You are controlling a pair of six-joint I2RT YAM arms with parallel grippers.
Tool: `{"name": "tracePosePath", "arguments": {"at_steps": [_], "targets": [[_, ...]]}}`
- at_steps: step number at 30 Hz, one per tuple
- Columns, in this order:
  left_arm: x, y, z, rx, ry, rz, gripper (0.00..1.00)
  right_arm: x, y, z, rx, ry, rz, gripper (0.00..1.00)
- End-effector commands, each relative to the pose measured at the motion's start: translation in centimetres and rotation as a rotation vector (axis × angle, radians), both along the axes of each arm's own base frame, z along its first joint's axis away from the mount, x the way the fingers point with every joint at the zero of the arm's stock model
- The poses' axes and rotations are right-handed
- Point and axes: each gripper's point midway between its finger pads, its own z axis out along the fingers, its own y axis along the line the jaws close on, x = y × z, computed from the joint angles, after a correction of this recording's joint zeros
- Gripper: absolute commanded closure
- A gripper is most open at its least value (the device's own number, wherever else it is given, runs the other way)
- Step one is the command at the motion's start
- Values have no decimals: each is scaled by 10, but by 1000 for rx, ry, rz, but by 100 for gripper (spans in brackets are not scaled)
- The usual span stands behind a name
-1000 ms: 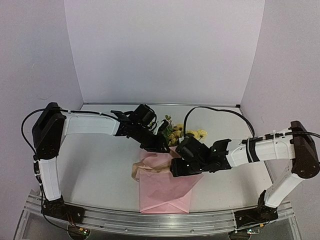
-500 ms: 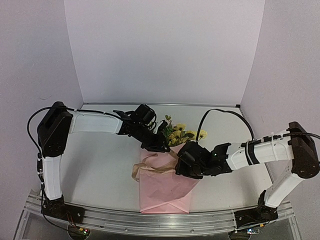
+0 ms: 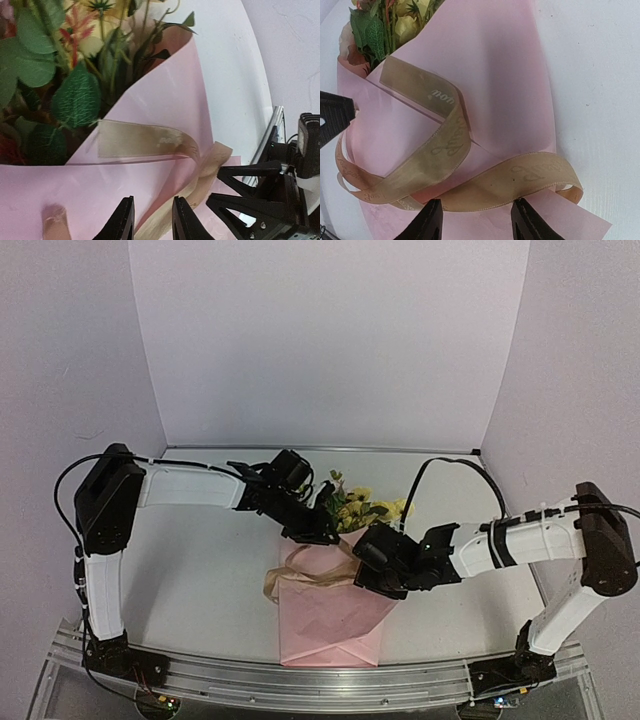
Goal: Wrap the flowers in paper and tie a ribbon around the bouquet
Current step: Cross the ribbon over the folded bouquet.
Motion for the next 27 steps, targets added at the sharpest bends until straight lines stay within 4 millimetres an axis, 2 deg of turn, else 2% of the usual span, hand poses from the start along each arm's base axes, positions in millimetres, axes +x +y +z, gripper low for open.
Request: {"name": "tracePosePath", "arguments": {"at_steps": [1, 7, 9, 13, 20, 27], "targets": [[20, 33, 26, 57, -111, 149, 72, 4, 13, 27, -6, -63, 42, 50], [31, 83, 26, 95, -85, 284, 73, 6, 31, 40, -29, -89, 135, 48], [29, 88, 26, 92, -73, 281, 72, 9, 37, 47, -40, -103, 162, 47], [25, 87, 17, 133, -55, 243, 69, 14, 45, 55, -55, -119, 185, 46], [8, 72, -3, 252, -58, 140, 61, 15, 68, 54, -92, -125, 326, 44], [17, 76, -21, 390, -98, 171, 62, 14, 78, 56, -127, -167, 461, 43]]}}
